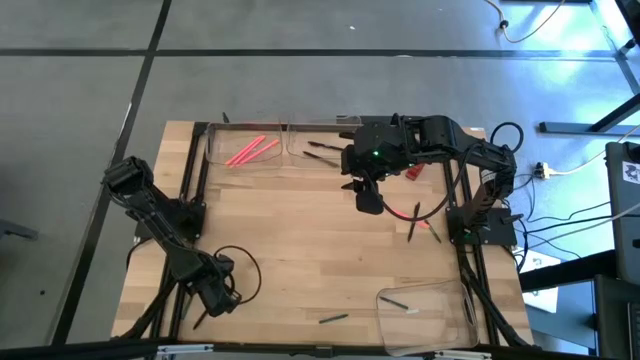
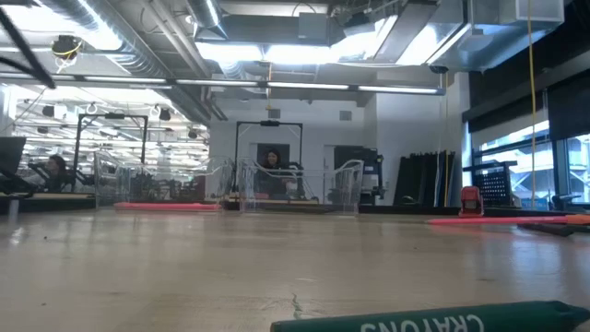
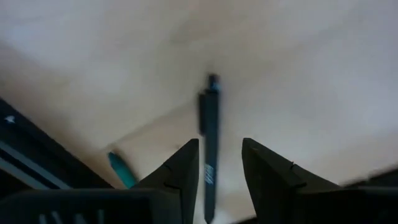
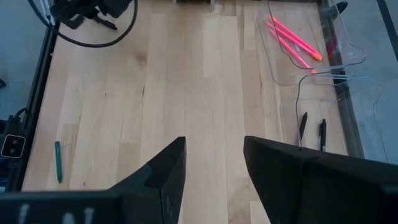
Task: Sort crayons/erasers/pens/pencils in bins
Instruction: Put the black pen into the top right transparent bin
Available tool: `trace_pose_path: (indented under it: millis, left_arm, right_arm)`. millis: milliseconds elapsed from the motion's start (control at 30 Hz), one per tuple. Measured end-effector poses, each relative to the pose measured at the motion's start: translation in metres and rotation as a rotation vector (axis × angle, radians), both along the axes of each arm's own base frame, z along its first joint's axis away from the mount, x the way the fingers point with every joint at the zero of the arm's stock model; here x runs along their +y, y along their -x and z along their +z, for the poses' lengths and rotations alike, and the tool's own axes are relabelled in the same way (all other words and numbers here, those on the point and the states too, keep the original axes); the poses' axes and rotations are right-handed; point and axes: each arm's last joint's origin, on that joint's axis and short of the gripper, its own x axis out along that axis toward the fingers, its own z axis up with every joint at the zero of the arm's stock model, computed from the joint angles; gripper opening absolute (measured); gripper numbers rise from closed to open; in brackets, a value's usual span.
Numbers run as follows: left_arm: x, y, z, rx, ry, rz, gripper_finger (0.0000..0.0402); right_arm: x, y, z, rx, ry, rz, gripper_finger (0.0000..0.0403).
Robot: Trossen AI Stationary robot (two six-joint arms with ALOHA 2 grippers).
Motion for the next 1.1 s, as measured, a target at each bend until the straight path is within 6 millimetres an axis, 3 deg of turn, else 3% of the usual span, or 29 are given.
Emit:
trace_pose_path:
  millis: [300,1100]
  left_arm:
    - [0.007,0.007,-0.015,0.017,-0.022,0.017,0.0116]
    - [0.004,0.003,-0.015,-0.056,-0.024,0.026,0.0116]
  right_arm:
    - [0.000,0.000,0.000,0.000,-0.003,-0.003,0.0165]
    - [0.000,0.000,0.000,-0.001,-0.003,-0.003,0.0165]
